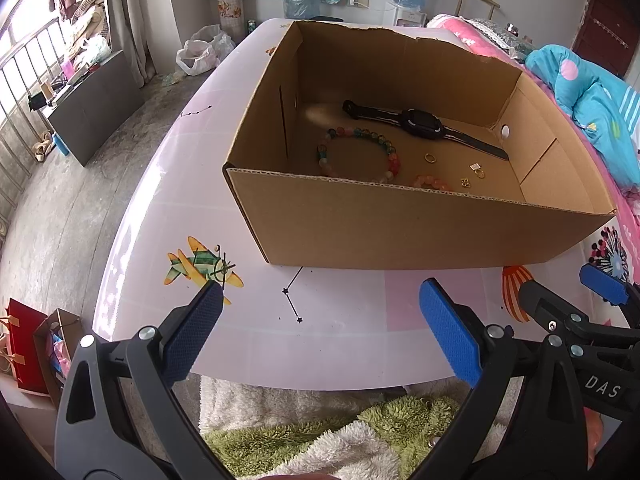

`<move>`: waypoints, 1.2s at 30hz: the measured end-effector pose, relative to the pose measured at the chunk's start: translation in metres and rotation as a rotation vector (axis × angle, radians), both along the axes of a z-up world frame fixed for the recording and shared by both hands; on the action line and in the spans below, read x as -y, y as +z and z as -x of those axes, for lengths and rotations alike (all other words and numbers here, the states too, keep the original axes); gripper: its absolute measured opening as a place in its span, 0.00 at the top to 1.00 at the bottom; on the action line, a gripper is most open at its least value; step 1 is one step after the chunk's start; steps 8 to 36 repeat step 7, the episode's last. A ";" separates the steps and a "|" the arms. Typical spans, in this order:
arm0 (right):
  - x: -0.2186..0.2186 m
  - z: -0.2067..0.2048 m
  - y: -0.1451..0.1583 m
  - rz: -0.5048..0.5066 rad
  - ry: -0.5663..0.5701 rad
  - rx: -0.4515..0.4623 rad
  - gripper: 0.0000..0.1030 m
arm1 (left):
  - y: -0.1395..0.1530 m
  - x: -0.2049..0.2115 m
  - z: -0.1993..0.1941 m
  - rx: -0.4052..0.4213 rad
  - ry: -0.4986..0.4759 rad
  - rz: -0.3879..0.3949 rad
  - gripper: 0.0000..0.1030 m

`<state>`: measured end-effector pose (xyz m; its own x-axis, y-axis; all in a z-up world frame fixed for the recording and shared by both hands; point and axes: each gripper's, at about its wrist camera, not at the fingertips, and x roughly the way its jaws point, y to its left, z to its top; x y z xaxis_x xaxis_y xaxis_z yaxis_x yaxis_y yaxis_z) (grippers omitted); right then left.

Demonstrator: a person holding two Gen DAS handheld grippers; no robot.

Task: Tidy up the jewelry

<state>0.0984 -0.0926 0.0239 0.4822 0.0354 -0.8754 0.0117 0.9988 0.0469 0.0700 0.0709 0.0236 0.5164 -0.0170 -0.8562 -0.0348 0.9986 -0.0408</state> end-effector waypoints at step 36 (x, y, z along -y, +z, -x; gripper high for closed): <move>0.000 0.001 0.002 0.001 0.002 0.004 0.06 | 0.001 -0.001 -0.001 -0.004 0.006 -0.005 0.08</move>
